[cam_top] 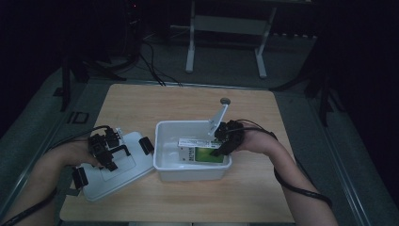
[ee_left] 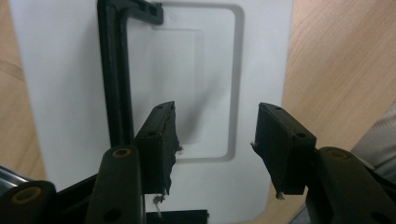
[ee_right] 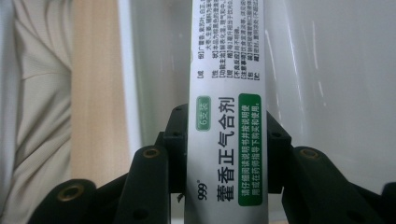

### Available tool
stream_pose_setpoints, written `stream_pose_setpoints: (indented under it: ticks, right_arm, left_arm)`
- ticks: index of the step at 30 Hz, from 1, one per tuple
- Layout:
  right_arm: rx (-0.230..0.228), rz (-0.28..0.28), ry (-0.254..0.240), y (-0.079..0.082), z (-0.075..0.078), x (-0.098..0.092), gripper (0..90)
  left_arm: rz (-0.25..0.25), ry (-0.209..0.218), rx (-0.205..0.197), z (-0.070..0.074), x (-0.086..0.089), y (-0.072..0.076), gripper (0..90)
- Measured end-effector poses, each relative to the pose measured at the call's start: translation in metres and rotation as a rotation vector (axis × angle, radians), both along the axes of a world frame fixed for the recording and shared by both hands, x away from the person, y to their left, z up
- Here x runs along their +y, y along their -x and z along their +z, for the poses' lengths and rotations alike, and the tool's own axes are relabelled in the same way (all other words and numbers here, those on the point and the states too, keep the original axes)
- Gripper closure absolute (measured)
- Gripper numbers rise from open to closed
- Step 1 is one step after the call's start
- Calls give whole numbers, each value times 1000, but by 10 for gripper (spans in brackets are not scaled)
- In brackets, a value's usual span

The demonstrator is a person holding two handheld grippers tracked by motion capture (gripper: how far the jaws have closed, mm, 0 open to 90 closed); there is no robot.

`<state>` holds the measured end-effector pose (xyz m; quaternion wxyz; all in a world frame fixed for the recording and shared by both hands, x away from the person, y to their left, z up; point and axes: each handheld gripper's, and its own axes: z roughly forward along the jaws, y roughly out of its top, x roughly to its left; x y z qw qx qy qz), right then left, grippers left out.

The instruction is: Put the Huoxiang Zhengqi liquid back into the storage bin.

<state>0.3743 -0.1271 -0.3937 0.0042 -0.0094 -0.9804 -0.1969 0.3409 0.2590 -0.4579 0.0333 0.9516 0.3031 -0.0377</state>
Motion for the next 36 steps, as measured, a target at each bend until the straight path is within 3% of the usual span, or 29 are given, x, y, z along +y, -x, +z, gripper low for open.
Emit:
stream_pose_setpoints:
  ticks: [16, 28, 36]
  right_arm:
    - [56, -22, 56, -11, -39, 11, 636]
    - [66, 32, 119, -5, -55, 29, 634]
    - [71, 26, 121, -5, -55, 30, 617]
  left_arm:
    - [-9, 0, -4, 0, -3, -1, 483]
    - [-11, -1, -3, 0, -2, 0, 483]
    - [-5, -1, -3, -1, -1, 0, 483]
